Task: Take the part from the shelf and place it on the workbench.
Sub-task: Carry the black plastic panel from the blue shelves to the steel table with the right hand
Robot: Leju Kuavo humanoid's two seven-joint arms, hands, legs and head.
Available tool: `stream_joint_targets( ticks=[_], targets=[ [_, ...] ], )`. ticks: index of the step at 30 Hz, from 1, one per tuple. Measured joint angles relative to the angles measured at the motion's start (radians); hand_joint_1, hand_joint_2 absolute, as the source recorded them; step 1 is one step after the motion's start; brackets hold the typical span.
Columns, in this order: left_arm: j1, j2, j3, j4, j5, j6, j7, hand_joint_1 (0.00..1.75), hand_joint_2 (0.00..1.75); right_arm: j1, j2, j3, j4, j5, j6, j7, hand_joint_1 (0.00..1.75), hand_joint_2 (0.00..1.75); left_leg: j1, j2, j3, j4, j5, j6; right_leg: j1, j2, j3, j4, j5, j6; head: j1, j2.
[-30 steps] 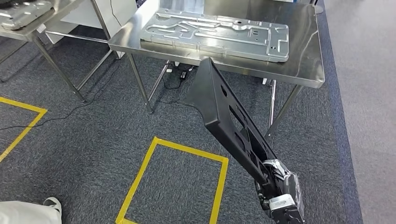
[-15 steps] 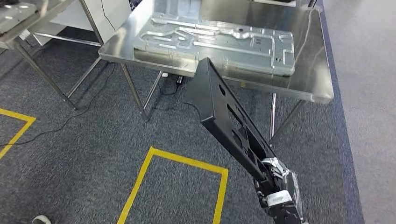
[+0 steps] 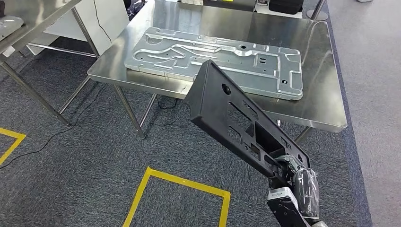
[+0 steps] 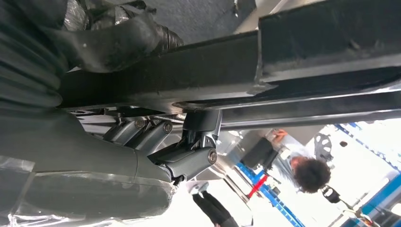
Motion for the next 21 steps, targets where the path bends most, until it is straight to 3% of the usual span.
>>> stream_joint_targets(
  ticks=[1, 2, 3, 5, 6, 7, 10, 11, 13, 14, 16, 17, 19, 20, 21],
  targets=[
    [-0.002, 0.001, 0.0, 0.0, -0.001, 0.0, -0.001, 0.0, 0.0, -0.001, 0.0, 0.0, -0.001, 0.013, -0.002, 0.0, 1.75, 1.75, 0.001, 0.002, -0.05, 0.074, 0.006, -0.001, -0.002, 0.0, 0.024, -0.014, -0.009, -0.006, 0.0, 0.0],
    [-0.002, 0.002, 0.0, 0.001, -0.004, 0.0, -0.002, 0.0, 0.0, -0.002, 0.0, -0.001, -0.003, 0.035, -0.007, 0.0, 1.75, 1.75, 0.001, 0.003, -0.102, 0.135, -0.01, -0.003, -0.002, 0.0, 0.047, -0.026, -0.019, -0.009, 0.0, 0.0],
    [-0.001, 0.004, -0.001, 0.002, -0.006, 0.0, -0.003, 0.0, 0.0, -0.004, 0.0, -0.001, -0.005, 0.065, -0.014, 0.0, 1.75, 1.75, 0.001, 0.004, -0.149, 0.17, -0.052, -0.005, -0.002, 0.003, 0.069, -0.037, -0.029, -0.01, 0.0, 0.0],
    [0.006, 0.011, 0.0, 0.008, -0.012, 0.001, -0.007, 0.0, 0.0, -0.011, 0.0, -0.001, -0.014, 0.148, -0.025, 0.0, 1.75, 1.75, 0.001, 0.006, -0.218, 0.172, -0.149, -0.008, -0.004, 0.009, 0.116, -0.054, -0.055, -0.007, 0.0, 0.0],
    [0.008, 0.016, 0.0, 0.013, -0.015, 0.002, -0.009, 0.0, 0.0, -0.016, -0.001, -0.002, -0.019, 0.192, -0.027, 0.0, 1.75, 1.75, 0.001, 0.006, -0.24, 0.144, -0.17, -0.01, -0.005, 0.012, 0.141, -0.059, -0.07, -0.004, 0.0, 0.0],
    [0.011, 0.023, 0.0, 0.018, -0.017, 0.004, -0.011, 0.0, 0.0, -0.022, -0.003, -0.002, -0.022, 0.238, -0.027, 0.0, 1.75, 1.75, 0.002, 0.008, -0.255, 0.1, -0.149, -0.012, -0.007, 0.013, 0.165, -0.063, -0.087, 0.0, 0.0, 0.0],
    [0.013, 0.039, -0.001, 0.043, -0.027, 0.012, -0.018, 0.0, 0.0, -0.036, -0.017, 0.002, -0.025, 0.373, -0.043, 0.002, 1.75, 1.75, 0.003, 0.028, -0.271, -0.032, 0.06, -0.01, -0.004, 0.014, 0.222, -0.065, -0.143, 0.018, 0.0, 0.0],
    [0.012, 0.042, -0.002, 0.052, -0.03, 0.014, -0.019, 0.0, 0.0, -0.04, -0.025, 0.007, -0.025, 0.42, -0.052, 0.004, 1.75, 1.75, 0.003, 0.032, -0.269, -0.048, 0.101, -0.004, -0.001, 0.014, 0.239, -0.063, -0.156, 0.025, 0.0, 0.0],
    [0.006, 0.051, -0.004, 0.067, -0.035, 0.019, -0.019, 0.0, 0.0, -0.048, -0.047, 0.021, -0.025, 0.503, -0.069, 0.017, 1.75, 1.75, 0.004, 0.028, -0.252, -0.048, 0.107, 0.014, 0.003, 0.012, 0.25, -0.034, -0.152, 0.041, 0.0, 0.0],
    [0.003, 0.054, -0.005, 0.074, -0.038, 0.021, -0.02, 0.0, 0.0, -0.054, -0.061, 0.031, -0.024, 0.535, -0.075, 0.027, 1.75, 1.75, 0.004, 0.023, -0.24, -0.052, 0.109, 0.024, 0.001, 0.011, 0.239, 0.006, -0.136, 0.046, 0.0, 0.0],
    [-0.003, 0.062, -0.006, 0.087, -0.044, 0.025, -0.02, 0.0, 0.0, -0.065, -0.096, 0.053, -0.02, 0.586, -0.09, 0.052, 1.75, 1.75, -0.001, 0.018, -0.211, -0.056, 0.101, 0.04, -0.002, 0.007, 0.168, 0.121, -0.119, 0.051, 0.0, 0.0],
    [-0.004, 0.066, -0.006, 0.093, -0.046, 0.026, -0.021, 0.0, 0.0, -0.069, -0.115, 0.064, -0.017, 0.607, -0.098, 0.065, 1.75, 1.75, -0.005, 0.017, -0.199, -0.06, 0.092, 0.046, -0.001, 0.004, 0.121, 0.177, -0.137, 0.052, 0.0, 0.0],
    [-0.003, 0.074, -0.007, 0.105, -0.05, 0.029, -0.021, 0.0, 0.0, -0.074, -0.155, 0.078, -0.009, 0.643, -0.112, 0.091, 1.75, 1.75, -0.014, 0.011, -0.172, -0.069, 0.071, 0.054, 0.005, 0.003, 0.032, 0.241, -0.221, 0.048, 0.0, 0.0],
    [-0.001, 0.077, -0.007, 0.11, -0.051, 0.03, -0.022, 0.0, 0.0, -0.076, -0.173, 0.081, -0.004, 0.656, -0.116, 0.101, 1.75, 1.75, -0.021, 0.008, -0.155, -0.074, 0.06, 0.057, 0.01, 0.003, -0.001, 0.244, -0.263, 0.042, 0.0, 0.0],
    [0.001, 0.08, -0.007, 0.115, -0.052, 0.031, -0.023, 0.0, 0.0, -0.078, -0.19, 0.083, 0.001, 0.665, -0.119, 0.108, 1.75, 1.75, -0.028, 0.006, -0.136, -0.079, 0.048, 0.061, 0.016, 0.003, -0.023, 0.225, -0.285, 0.031, 0.001, 0.0]
  ],
)
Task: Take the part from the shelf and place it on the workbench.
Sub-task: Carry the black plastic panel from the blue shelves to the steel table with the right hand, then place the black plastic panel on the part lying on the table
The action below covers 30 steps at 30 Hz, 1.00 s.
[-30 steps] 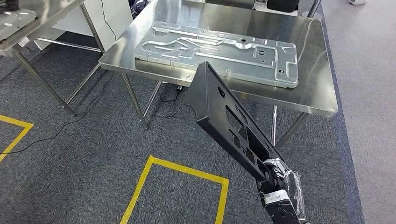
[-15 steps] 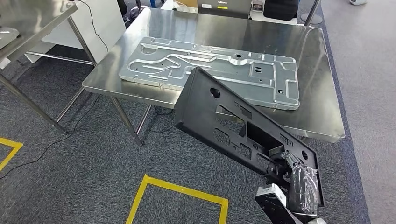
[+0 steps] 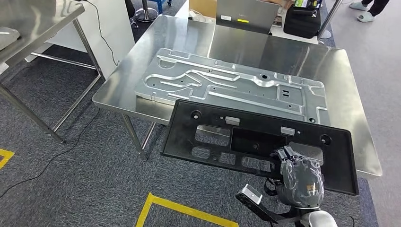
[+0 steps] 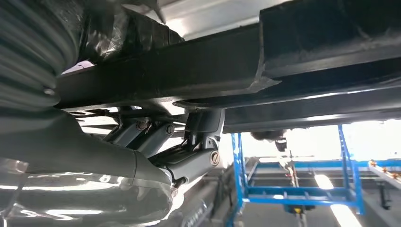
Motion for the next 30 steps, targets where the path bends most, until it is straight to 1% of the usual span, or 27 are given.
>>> stream_joint_targets(
  ticks=[1, 2, 3, 4, 5, 6, 8, 9, 10, 11, 12, 13, 15, 16, 17, 18, 19, 20, 21, 22, 23, 24, 25, 26, 27, 28, 30],
  targets=[
    [0.002, 0.003, 0.0, 0.004, -0.001, 0.001, -0.001, 0.0, 0.0, -0.002, -0.014, 0.001, 0.005, 0.006, -0.001, 0.005, 1.75, 1.75, -0.01, -0.001, 0.02, -0.006, -0.012, 0.004, 0.009, 0.0, -0.014, -0.037, 0.011, -0.018, 0.0, 0.0],
    [0.004, 0.004, 0.0, 0.008, -0.001, 0.001, -0.002, 0.0, 0.0, -0.004, -0.026, 0.001, 0.009, 0.01, -0.001, 0.007, 1.75, 1.75, -0.015, -0.001, 0.04, -0.013, -0.024, 0.009, 0.021, 0.002, -0.02, -0.087, 0.069, -0.045, 0.0, 0.0],
    [0.004, 0.004, 0.0, 0.015, -0.002, 0.001, -0.002, 0.0, 0.0, -0.003, -0.036, 0.001, 0.012, 0.011, -0.001, 0.009, 1.75, 1.75, -0.022, -0.001, 0.058, -0.019, -0.037, 0.012, 0.034, 0.009, -0.021, -0.137, 0.159, -0.073, -0.005, 0.0],
    [0.003, 0.004, 0.0, 0.022, -0.002, 0.002, -0.003, 0.0, 0.0, -0.004, -0.044, 0.001, 0.015, 0.013, -0.001, 0.012, 1.75, 1.75, -0.023, -0.002, 0.074, -0.027, -0.048, 0.012, 0.047, 0.015, -0.015, -0.18, 0.236, -0.094, -0.009, 0.0],
    [0.001, 0.006, -0.001, 0.029, -0.002, 0.002, -0.004, 0.0, 0.0, -0.006, -0.051, 0.001, 0.017, 0.014, -0.001, 0.015, 1.75, 1.75, -0.019, -0.004, 0.089, -0.037, -0.055, 0.011, 0.057, 0.02, -0.004, -0.211, 0.294, -0.108, -0.014, 0.0],
    [-0.002, 0.007, -0.002, 0.036, -0.003, 0.002, -0.004, 0.0, 0.0, -0.008, -0.057, 0.001, 0.018, 0.014, -0.001, 0.018, 1.75, 1.75, -0.017, -0.005, 0.104, -0.039, -0.052, 0.005, 0.062, 0.024, 0.012, -0.233, 0.314, -0.112, -0.018, 0.0],
    [-0.007, 0.013, -0.004, 0.041, -0.003, 0.002, -0.006, 0.0, 0.0, -0.015, -0.067, -0.002, 0.02, 0.013, 0.0, 0.023, 1.75, 1.75, -0.016, -0.005, 0.113, -0.012, -0.022, -0.009, 0.059, 0.023, 0.064, -0.276, 0.301, -0.114, -0.017, 0.0],
    [-0.01, 0.014, -0.005, 0.044, -0.003, 0.003, -0.008, 0.0, 0.0, -0.017, -0.071, -0.007, 0.022, 0.011, 0.0, 0.025, 1.75, 1.75, -0.018, -0.004, 0.096, 0.035, 0.002, -0.018, 0.052, 0.021, 0.094, -0.299, 0.296, -0.114, -0.017, -0.001],
    [-0.013, 0.015, -0.006, 0.045, -0.003, 0.003, -0.009, 0.0, 0.0, -0.02, -0.073, -0.013, 0.025, 0.008, 0.0, 0.026, 1.75, 1.75, -0.018, -0.003, 0.063, 0.091, 0.015, -0.027, 0.042, 0.019, 0.122, -0.317, 0.291, -0.109, -0.016, -0.001],
    [-0.014, 0.017, -0.006, 0.047, -0.002, 0.004, -0.01, 0.0, 0.0, -0.021, -0.075, -0.02, 0.028, 0.004, 0.0, 0.027, 1.75, 1.75, -0.014, -0.003, 0.02, 0.15, 0.012, -0.034, 0.033, 0.016, 0.146, -0.33, 0.282, -0.101, -0.016, -0.001],
    [-0.014, 0.018, -0.006, 0.048, -0.002, 0.004, -0.011, 0.0, 0.0, -0.023, -0.075, -0.029, 0.033, -0.002, 0.0, 0.026, 1.75, 1.75, -0.007, -0.002, -0.026, 0.196, -0.013, -0.042, 0.024, 0.016, 0.166, -0.338, 0.271, -0.093, -0.016, -0.002],
    [-0.013, 0.02, -0.006, 0.048, -0.002, 0.004, -0.011, 0.0, 0.0, -0.024, -0.075, -0.038, 0.037, -0.008, 0.001, 0.025, 1.75, 1.75, 0.0, -0.002, -0.067, 0.222, -0.059, -0.049, 0.015, 0.017, 0.184, -0.343, 0.257, -0.083, -0.016, -0.002],
    [-0.006, 0.026, -0.006, 0.048, -0.002, 0.004, -0.011, 0.0, 0.0, -0.024, -0.076, -0.06, 0.046, -0.017, 0.001, 0.023, 1.75, 1.75, 0.015, 0.0, -0.126, 0.212, -0.157, -0.066, -0.004, 0.021, 0.227, -0.347, 0.221, -0.06, -0.017, -0.002],
    [-0.003, 0.028, -0.006, 0.048, -0.002, 0.004, -0.011, 0.0, 0.0, -0.024, -0.076, -0.07, 0.051, -0.02, 0.001, 0.022, 1.75, 1.75, 0.023, 0.001, -0.144, 0.178, -0.168, -0.076, -0.014, 0.023, 0.251, -0.346, 0.2, -0.049, -0.016, -0.002],
    [0.001, 0.031, -0.006, 0.048, -0.002, 0.004, -0.011, 0.0, 0.0, -0.024, -0.076, -0.077, 0.056, -0.021, 0.001, 0.022, 1.75, 1.75, 0.032, 0.004, -0.155, 0.129, -0.127, -0.088, -0.022, 0.023, 0.273, -0.345, 0.177, -0.037, -0.017, -0.002],
    [0.005, 0.033, -0.006, 0.05, -0.002, 0.003, -0.011, 0.0, 0.0, -0.024, -0.076, -0.083, 0.06, -0.022, 0.001, 0.021, 1.75, 1.75, 0.039, 0.011, -0.163, 0.076, -0.039, -0.097, -0.027, 0.023, 0.294, -0.341, 0.153, -0.026, -0.017, -0.002],
    [0.008, 0.034, -0.006, 0.052, -0.002, 0.003, -0.011, 0.0, 0.0, -0.025, -0.076, -0.088, 0.064, -0.023, 0.001, 0.021, 1.75, 1.75, 0.044, 0.018, -0.166, 0.04, 0.045, -0.099, -0.03, 0.024, 0.312, -0.337, 0.129, -0.015, -0.017, -0.002],
    [0.009, 0.036, -0.006, 0.054, -0.002, 0.003, -0.011, 0.0, 0.0, -0.026, -0.076, -0.092, 0.067, -0.023, 0.001, 0.021, 1.75, 1.75, 0.045, 0.022, -0.168, 0.023, 0.111, -0.095, -0.03, 0.024, 0.325, -0.337, 0.109, -0.005, -0.017, -0.002],
    [0.007, 0.037, -0.006, 0.055, -0.002, 0.003, -0.011, 0.0, 0.0, -0.028, -0.076, -0.096, 0.068, -0.023, 0.001, 0.02, 1.75, 1.75, 0.044, 0.025, -0.169, 0.022, 0.139, -0.084, -0.03, 0.025, 0.338, -0.337, 0.098, 0.005, -0.017, -0.002],
    [0.004, 0.038, -0.006, 0.056, -0.002, 0.003, -0.011, 0.0, 0.0, -0.03, -0.075, -0.102, 0.069, -0.025, 0.001, 0.019, 1.75, 1.75, 0.042, 0.023, -0.164, 0.03, 0.128, -0.07, -0.03, 0.025, 0.34, -0.328, 0.101, 0.014, -0.017, -0.002],
    [0.001, 0.039, -0.006, 0.056, -0.002, 0.003, -0.011, 0.0, 0.0, -0.033, -0.075, -0.109, 0.069, -0.029, 0.001, 0.016, 1.75, 1.75, 0.042, 0.019, -0.156, 0.028, 0.118, -0.059, -0.032, 0.025, 0.329, -0.296, 0.12, 0.021, -0.017, -0.002],
    [-0.001, 0.039, -0.006, 0.056, -0.002, 0.003, -0.012, 0.0, 0.0, -0.035, -0.075, -0.12, 0.07, -0.034, 0.0, 0.012, 1.75, 1.75, 0.043, 0.017, -0.141, 0.02, 0.109, -0.05, -0.033, 0.022, 0.297, -0.235, 0.152, 0.026, -0.016, -0.002],
    [-0.003, 0.038, -0.006, 0.056, -0.002, 0.003, -0.012, 0.0, 0.0, -0.037, -0.074, -0.134, 0.071, -0.04, 0.0, 0.007, 1.75, 1.75, 0.044, 0.015, -0.121, 0.009, 0.099, -0.043, -0.034, 0.018, 0.246, -0.155, 0.18, 0.03, -0.016, -0.002],
    [-0.004, 0.038, -0.006, 0.056, -0.002, 0.003, -0.012, 0.0, 0.0, -0.039, -0.073, -0.15, 0.074, -0.046, 0.001, 0.002, 1.75, 1.75, 0.043, 0.013, -0.097, -0.004, 0.088, -0.038, -0.034, 0.013, 0.188, -0.075, 0.189, 0.031, -0.016, -0.002],
    [-0.003, 0.038, -0.006, 0.056, -0.001, 0.003, -0.012, 0.0, 0.0, -0.04, -0.072, -0.166, 0.077, -0.052, 0.002, -0.003, 1.75, 1.75, 0.041, 0.011, -0.07, -0.018, 0.076, -0.035, -0.033, 0.008, 0.13, -0.015, 0.17, 0.032, -0.015, -0.002],
    [-0.002, 0.038, -0.006, 0.056, 0.0, 0.002, -0.011, 0.0, 0.0, -0.041, -0.07, -0.182, 0.08, -0.057, 0.003, -0.008, 1.75, 1.75, 0.039, 0.009, -0.043, -0.03, 0.063, -0.033, -0.032, 0.004, 0.08, 0.016, 0.127, 0.032, -0.015, -0.002],
    [0.001, 0.038, -0.006, 0.056, 0.001, 0.002, -0.011, 0.0, 0.0, -0.041, -0.063, -0.21, 0.087, -0.065, 0.006, -0.017, 1.75, 1.75, 0.033, 0.004, 0.015, -0.05, 0.033, -0.031, -0.029, 0.002, 0.007, 0.008, 0.028, 0.028, -0.015, -0.002]
  ],
)
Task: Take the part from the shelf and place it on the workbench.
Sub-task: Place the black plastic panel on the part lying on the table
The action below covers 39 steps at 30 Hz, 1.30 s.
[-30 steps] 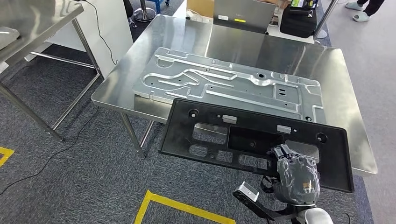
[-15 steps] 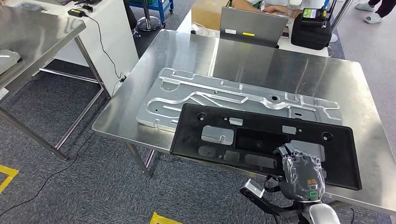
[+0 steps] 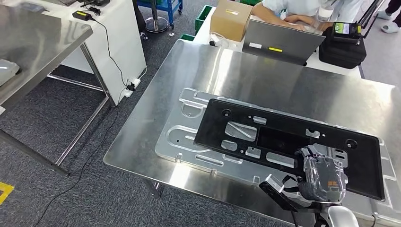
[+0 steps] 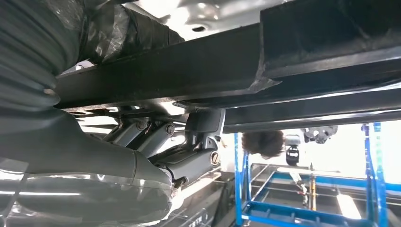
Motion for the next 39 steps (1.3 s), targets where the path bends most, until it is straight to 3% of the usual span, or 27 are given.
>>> stream_joint_targets(
  ticks=[1, 2, 3, 4, 5, 6, 7, 9, 11, 12, 13, 15, 16, 17, 20, 21, 24, 26, 28, 30, 31, 32, 34, 36, 39],
  targets=[
    [0.001, 0.0, 0.0, 0.0, 0.0, 0.0, 0.0, 0.0, 0.0, 0.0, 0.004, -0.012, 0.003, -0.003, 0.002, -0.004, 1.75, 1.75, -0.003, -0.002, 0.028, -0.006, -0.017, 0.0, 0.002, -0.001, -0.025, -0.03, -0.02, -0.005, 0.0, 0.0],
    [0.002, 0.0, 0.0, 0.0, 0.0, 0.0, 0.0, 0.0, 0.0, 0.0, 0.007, -0.023, 0.006, -0.005, 0.004, -0.006, 1.75, 1.75, -0.006, -0.003, 0.055, -0.011, -0.035, 0.0, 0.005, -0.001, -0.043, -0.074, 0.003, -0.013, 0.0, 0.0],
    [0.003, -0.001, 0.0, 0.0, 0.001, 0.0, 0.0, 0.0, 0.0, 0.001, 0.01, -0.032, 0.009, -0.006, 0.005, -0.008, 1.75, 1.75, -0.007, -0.003, 0.077, -0.014, -0.054, 0.0, 0.01, -0.003, -0.058, -0.13, 0.084, -0.024, 0.0, 0.0],
    [0.004, -0.002, 0.001, 0.0, 0.001, -0.001, 0.0, 0.0, 0.0, 0.002, 0.012, -0.039, 0.012, -0.007, 0.007, -0.01, 1.75, 1.75, -0.01, -0.004, 0.098, -0.014, -0.073, -0.002, 0.018, -0.005, -0.069, -0.182, 0.189, -0.036, 0.0, 0.0],
    [0.004, -0.003, 0.001, 0.0, 0.001, -0.001, 0.0, 0.0, 0.0, 0.002, 0.014, -0.046, 0.015, -0.008, 0.008, -0.01, 1.75, 1.75, -0.011, -0.005, 0.116, -0.017, -0.093, -0.005, 0.026, -0.006, -0.072, -0.217, 0.276, -0.045, 0.0, 0.0],
    [0.003, -0.004, 0.001, 0.0, 0.001, -0.001, 0.001, 0.0, 0.0, 0.003, 0.016, -0.051, 0.016, -0.008, 0.008, -0.011, 1.75, 1.75, -0.012, -0.005, 0.136, -0.021, -0.108, -0.01, 0.034, -0.006, -0.071, -0.237, 0.335, -0.053, 0.0, 0.0],
    [0.0, -0.005, 0.001, 0.0, 0.001, -0.001, 0.0, 0.0, 0.0, 0.002, 0.017, -0.055, 0.017, -0.009, 0.009, -0.012, 1.75, 1.75, -0.013, -0.006, 0.152, -0.019, -0.114, -0.017, 0.038, -0.004, -0.062, -0.24, 0.346, -0.057, 0.0, 0.0],
    [-0.008, -0.005, 0.001, 0.0, 0.001, 0.0, -0.001, 0.0, 0.0, -0.004, 0.022, -0.062, 0.017, -0.012, 0.009, -0.014, 1.75, 1.75, -0.011, -0.004, 0.151, 0.024, -0.097, -0.028, 0.036, 0.0, -0.033, -0.246, 0.328, -0.068, 0.0, 0.0],
    [-0.018, -0.005, 0.0, 0.0, 0.001, 0.0, -0.002, 0.0, 0.0, -0.01, 0.028, -0.073, 0.018, -0.019, 0.01, -0.019, 1.75, 1.75, -0.01, -0.003, 0.088, 0.136, -0.081, -0.034, 0.034, 0.001, -0.006, -0.258, 0.313, -0.082, 0.0, 0.0],
    [-0.019, -0.005, 0.0, 0.0, 0.003, 0.0, -0.003, 0.0, 0.0, -0.01, 0.033, -0.079, 0.019, -0.023, 0.012, -0.024, 1.75, 1.75, -0.01, -0.003, 0.046, 0.195, -0.099, -0.036, 0.036, 0.001, 0.006, -0.261, 0.303, -0.087, 0.0, 0.0],
    [-0.018, -0.005, 0.0, 0.0, 0.005, 0.0, -0.004, 0.0, 0.0, -0.01, 0.038, -0.088, 0.02, -0.028, 0.013, -0.03, 1.31, 1.75, -0.01, -0.003, 0.005, 0.241, -0.137, -0.037, 0.037, 0.003, 0.018, -0.263, 0.291, -0.091, 0.0, 0.0],
    [-0.011, -0.005, 0.0, 0.0, 0.009, 0.004, -0.012, 0.0, 0.87, -0.01, 0.05, -0.108, 0.022, -0.038, 0.014, -0.046, 0.44, 1.75, -0.013, -0.003, -0.056, 0.269, -0.222, -0.033, 0.042, 0.008, 0.047, -0.263, 0.265, -0.093, 0.0, 0.0],
    [-0.008, -0.005, 0.0, 0.0, 0.008, 0.009, -0.017, 0.0, 1.31, -0.009, 0.057, -0.12, 0.023, -0.044, 0.014, -0.054, 0.0, 1.75, -0.016, -0.003, -0.074, 0.251, -0.234, -0.029, 0.044, 0.01, 0.063, -0.263, 0.252, -0.093, 0.0, 0.0],
    [-0.005, -0.004, 0.0, 0.0, 0.006, 0.017, -0.022, 0.0, 1.31, -0.009, 0.065, -0.133, 0.023, -0.051, 0.014, -0.064, 0.0, 1.75, -0.021, -0.003, -0.082, 0.21, -0.208, -0.022, 0.047, 0.011, 0.081, -0.263, 0.238, -0.093, 0.0, 0.0],
    [0.002, 0.003, 0.004, -0.001, 0.023, 0.021, -0.036, 0.0, 0.0, -0.003, 0.093, -0.169, 0.024, -0.068, 0.02, -0.099, 0.0, 1.75, -0.039, -0.009, -0.088, 0.069, -0.017, 0.007, 0.052, 0.015, 0.114, -0.258, 0.202, -0.088, 0.0, 0.0],
    [0.004, 0.005, 0.006, -0.001, 0.032, 0.017, -0.04, 0.0, 0.0, -0.001, 0.102, -0.18, 0.024, -0.072, 0.023, -0.108, 0.0, 1.75, -0.043, -0.01, -0.087, 0.052, 0.02, 0.013, 0.052, 0.018, 0.117, -0.257, 0.194, -0.084, 0.0, 0.0],
    [0.0, 0.004, 0.008, -0.001, 0.038, 0.012, -0.042, 0.0, 0.0, 0.003, 0.122, -0.211, 0.017, -0.079, 0.03, -0.129, 0.0, 1.75, -0.039, -0.008, -0.07, 0.03, 0.033, 0.019, 0.053, 0.021, 0.127, -0.261, 0.178, -0.069, 0.0, 0.0],
    [-0.003, 0.001, 0.008, -0.002, 0.039, 0.01, -0.042, 0.0, 0.0, 0.004, 0.135, -0.233, 0.011, -0.082, 0.035, -0.145, 0.0, 1.75, -0.028, -0.004, -0.051, 0.004, 0.036, 0.024, 0.053, 0.014, 0.113, -0.219, 0.147, -0.056, 0.0, 0.0],
    [-0.005, 0.0, 0.008, -0.002, 0.037, 0.008, -0.042, 0.0, 0.0, 0.003, 0.148, -0.26, 0.009, -0.084, 0.043, -0.161, 0.0, 1.75, -0.022, -0.001, -0.039, -0.006, 0.033, 0.026, 0.037, 0.008, 0.044, -0.104, 0.097, -0.038, 0.001, 0.0],
    [-0.006, -0.001, 0.008, -0.002, 0.034, 0.007, -0.041, 0.0, 0.0, 0.002, 0.161, -0.285, 0.009, -0.084, 0.05, -0.176, 0.0, 1.75, -0.019, 0.003, -0.039, -0.006, 0.027, 0.022, 0.015, 0.004, -0.031, -0.016, 0.085, -0.019, 0.001, 0.0],
    [-0.006, -0.002, 0.008, -0.002, 0.033, 0.007, -0.04, 0.0, 0.0, 0.003, 0.167, -0.295, 0.009, -0.084, 0.05, -0.181, 0.0, 1.75, -0.017, 0.005, -0.039, -0.005, 0.024, 0.018, 0.006, 0.002, -0.044, -0.021, 0.106, -0.01, 0.001, 0.0],
    [-0.006, -0.003, 0.008, -0.002, 0.033, 0.006, -0.04, 0.0, 0.0, 0.003, 0.173, -0.303, 0.009, -0.084, 0.051, -0.185, 0.0, 1.75, -0.014, 0.008, -0.038, -0.004, 0.021, 0.013, -0.002, -0.001, -0.035, -0.064, 0.142, -0.003, 0.001, 0.0],
    [-0.008, -0.006, 0.008, -0.002, 0.033, 0.006, -0.039, 0.0, 0.0, 0.003, 0.182, -0.317, 0.008, -0.083, 0.053, -0.191, 0.0, 1.75, -0.011, 0.014, -0.035, -0.001, 0.016, 0.002, -0.009, -0.008, 0.02, -0.196, 0.21, 0.002, 0.001, 0.0],
    [-0.011, -0.008, 0.008, -0.003, 0.033, 0.006, -0.039, 0.0, 0.0, 0.003, 0.19, -0.326, 0.005, -0.083, 0.057, -0.196, 0.0, 1.75, -0.009, 0.016, -0.032, -0.002, 0.011, -0.014, -0.005, -0.009, 0.054, -0.27, 0.236, -0.006, 0.001, 0.0],
    [-0.012, -0.01, 0.008, -0.003, 0.036, 0.005, -0.039, 0.0, 0.0, 0.003, 0.201, -0.336, -0.004, -0.082, 0.065, -0.203, 0.0, 1.75, -0.004, 0.018, -0.029, -0.006, 0.015, -0.041, 0.001, -0.007, 0.055, -0.284, 0.255, -0.03, 0.0, 0.0]
  ],
)
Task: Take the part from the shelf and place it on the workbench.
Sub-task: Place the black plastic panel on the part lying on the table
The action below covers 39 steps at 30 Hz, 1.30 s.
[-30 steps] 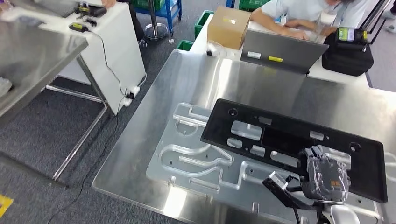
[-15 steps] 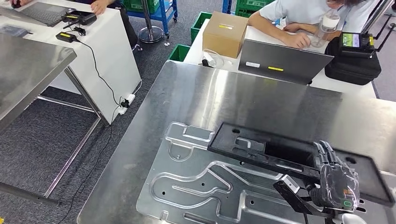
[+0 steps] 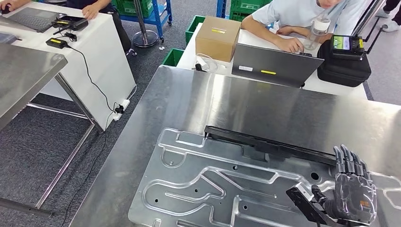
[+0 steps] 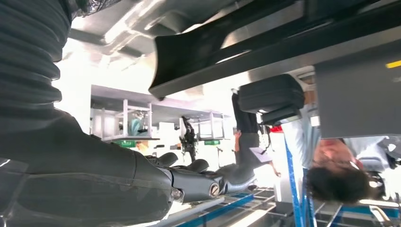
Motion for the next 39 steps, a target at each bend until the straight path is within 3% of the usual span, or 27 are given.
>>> stream_joint_targets(
  ticks=[2, 5, 6, 7, 8, 11, 12, 16, 18, 20, 21, 22, 23, 26, 28, 30, 32, 35, 36, 37, 38, 39],
  targets=[
    [0.001, 0.0, 0.001, -0.001, 0.008, -0.006, 0.0, 0.0, 0.0, -0.001, 0.01, -0.005, -0.003, 0.002, 0.003, -0.009, 0.0, 1.75, 0.001, -0.003, -0.015, 0.042, -0.032, -0.006, -0.002, -0.001, 0.002, -0.016, 0.027, -0.017, -0.001, 0.0],
    [0.003, 0.001, 0.002, -0.002, 0.016, -0.014, 0.0, 0.0, 0.0, -0.003, 0.025, -0.014, -0.004, 0.008, 0.006, -0.022, 0.0, 1.75, 0.001, -0.008, -0.083, 0.222, -0.152, -0.008, 0.003, -0.007, -0.01, -0.017, 0.041, -0.028, -0.002, 0.0],
    [0.004, 0.001, 0.002, -0.003, 0.017, -0.015, 0.0, 0.0, 0.0, -0.003, 0.03, -0.017, -0.004, 0.009, 0.008, -0.024, 0.0, 1.75, 0.001, -0.008, -0.096, 0.265, -0.172, -0.009, 0.005, -0.008, -0.017, -0.013, 0.043, -0.027, -0.002, 0.0],
    [0.005, 0.001, 0.002, -0.003, 0.017, -0.016, 0.0, 0.0, 0.0, -0.003, 0.033, -0.018, -0.004, 0.01, 0.009, -0.026, 0.0, 1.75, 0.002, -0.008, -0.092, 0.273, -0.171, -0.01, 0.006, -0.008, -0.024, -0.007, 0.045, -0.026, -0.002, 0.0],
    [0.006, 0.001, 0.002, -0.004, 0.017, -0.017, 0.0, 0.0, 0.0, -0.003, 0.035, -0.018, -0.004, 0.011, 0.01, -0.027, 0.0, 1.75, 0.002, -0.008, -0.068, 0.241, -0.152, -0.011, 0.006, -0.008, -0.033, 0.002, 0.046, -0.024, -0.002, 0.0],
    [0.004, 0.001, 0.002, -0.006, 0.018, -0.018, 0.0, 0.0, 0.0, -0.003, 0.04, -0.02, -0.003, 0.011, 0.011, -0.028, 0.0, 1.75, 0.004, -0.008, 0.031, 0.07, -0.083, -0.005, 0.007, -0.008, -0.057, 0.037, 0.043, -0.011, -0.002, 0.0],
    [0.003, 0.001, 0.002, -0.007, 0.018, -0.018, 0.0, 0.0, 0.0, -0.004, 0.04, -0.02, -0.004, 0.012, 0.011, -0.028, 0.0, 1.75, 0.002, -0.009, 0.041, 0.047, -0.074, 0.001, 0.009, -0.008, -0.061, 0.045, 0.043, -0.004, -0.002, 0.0],
    [0.003, 0.001, 0.003, -0.007, 0.018, -0.019, 0.0, 0.0, 0.0, -0.003, 0.044, -0.026, -0.004, 0.011, 0.014, -0.029, 0.0, 1.75, -0.001, -0.008, 0.026, 0.041, -0.048, 0.035, 0.005, -0.006, -0.066, 0.05, 0.043, 0.024, -0.001, 0.0],
    [0.002, 0.001, 0.003, -0.008, 0.018, -0.019, 0.0, 0.0, 0.0, -0.002, 0.044, -0.032, -0.004, 0.011, 0.014, -0.029, 0.0, 1.75, 0.002, -0.005, 0.011, 0.037, -0.03, 0.048, 0.003, -0.005, -0.089, 0.112, -0.022, 0.031, -0.001, 0.0],
    [0.003, 0.0, 0.003, -0.008, 0.018, -0.02, 0.0, 0.0, 0.0, -0.002, 0.045, -0.035, -0.003, 0.011, 0.014, -0.029, 0.0, 1.75, -0.001, -0.004, -0.008, 0.038, -0.015, 0.053, 0.003, -0.004, -0.125, 0.235, -0.117, 0.033, -0.001, 0.0],
    [0.003, 0.0, 0.003, -0.008, 0.018, -0.021, 0.0, 0.0, 0.0, -0.002, 0.045, -0.035, -0.003, 0.011, 0.014, -0.029, 0.0, 1.75, -0.003, -0.003, -0.019, 0.039, -0.008, 0.053, 0.004, -0.004, -0.134, 0.284, -0.145, 0.033, -0.001, 0.0],
    [0.004, 0.0, 0.003, -0.008, 0.018, -0.021, 0.0, 0.0, 0.0, -0.002, 0.045, -0.035, -0.002, 0.011, 0.014, -0.029, 0.0, 1.75, -0.005, -0.003, -0.028, 0.039, -0.002, 0.053, 0.005, -0.003, -0.126, 0.302, -0.152, 0.032, -0.001, 0.0],
    [0.004, 0.0, 0.003, -0.008, 0.018, -0.022, 0.0, 0.0, 0.0, -0.002, 0.045, -0.036, -0.002, 0.011, 0.014, -0.029, 0.0, 1.75, -0.006, -0.004, -0.035, 0.04, 0.004, 0.052, 0.006, -0.003, -0.097, 0.28, -0.14, 0.029, -0.001, 0.0],
    [0.003, 0.0, 0.003, -0.008, 0.018, -0.022, 0.001, 0.0, 0.0, -0.004, 0.045, -0.036, -0.002, 0.011, 0.014, -0.029, 0.0, 1.75, -0.007, -0.006, -0.046, 0.04, 0.019, 0.043, 0.013, -0.001, 0.048, 0.077, -0.077, 0.012, -0.001, 0.0],
    [0.002, -0.001, 0.003, -0.008, 0.018, -0.023, 0.002, 0.0, 0.0, -0.006, 0.045, -0.036, -0.002, 0.013, 0.013, -0.029, 0.0, 1.75, -0.006, -0.007, -0.048, 0.037, 0.03, 0.03, 0.022, 0.001, 0.082, 0.012, -0.066, 0.002, -0.001, 0.0],
    [0.003, -0.002, 0.003, -0.008, 0.018, -0.024, 0.003, 0.0, 0.0, -0.007, 0.046, -0.036, -0.003, 0.014, 0.013, -0.029, 0.0, 1.75, -0.004, -0.007, -0.049, 0.033, 0.039, 0.015, 0.024, 0.001, 0.075, 0.006, -0.053, -0.01, -0.001, 0.0],
    [0.003, -0.002, 0.003, -0.008, 0.018, -0.025, 0.003, 0.0, 0.0, -0.009, 0.047, -0.036, -0.003, 0.014, 0.013, -0.029, 0.0, 1.75, -0.004, -0.008, -0.061, 0.054, 0.012, 0.005, 0.02, -0.003, 0.065, -0.005, -0.034, -0.028, -0.001, 0.0],
    [0.003, -0.001, 0.004, -0.008, 0.018, -0.025, 0.003, 0.0, 0.0, -0.009, 0.05, -0.036, -0.002, 0.014, 0.013, -0.029, 0.0, 1.75, -0.004, -0.009, -0.106, 0.205, -0.12, 0.0, 0.023, -0.008, 0.033, -0.007, -0.006, -0.046, -0.002, 0.0],
    [0.003, -0.001, 0.004, -0.008, 0.018, -0.025, 0.003, 0.0, 0.0, -0.009, 0.051, -0.036, -0.002, 0.014, 0.013, -0.029, 0.0, 1.75, -0.004, -0.009, -0.117, 0.261, -0.148, -0.001, 0.026, -0.009, 0.019, -0.003, 0.002, -0.048, -0.002, 0.0],
    [0.003, -0.001, 0.004, -0.008, 0.018, -0.025, 0.003, 0.0, 0.0, -0.009, 0.052, -0.036, -0.001, 0.014, 0.013, -0.029, 0.0, 1.75, -0.004, -0.009, -0.117, 0.296, -0.156, -0.001, 0.028, -0.01, 0.005, 0.001, 0.01, -0.049, -0.002, 0.0],
    [0.003, -0.001, 0.004, -0.008, 0.018, -0.025, 0.003, 0.0, 0.0, -0.009, 0.052, -0.036, 0.0, 0.015, 0.013, -0.029, 0.0, 1.75, -0.004, -0.009, -0.101, 0.297, -0.142, 0.001, 0.031, -0.01, -0.01, 0.006, 0.017, -0.048, -0.002, 0.0],
    [0.003, -0.001, 0.004, -0.008, 0.018, -0.025, 0.003, 0.0, 0.0, -0.009, 0.053, -0.036, 0.0, 0.015, 0.013, -0.029, 0.0, 1.75, -0.005, -0.009, -0.067, 0.262, -0.116, 0.005, 0.034, -0.01, -0.024, 0.012, 0.024, -0.048, -0.002, 0.0]
  ],
)
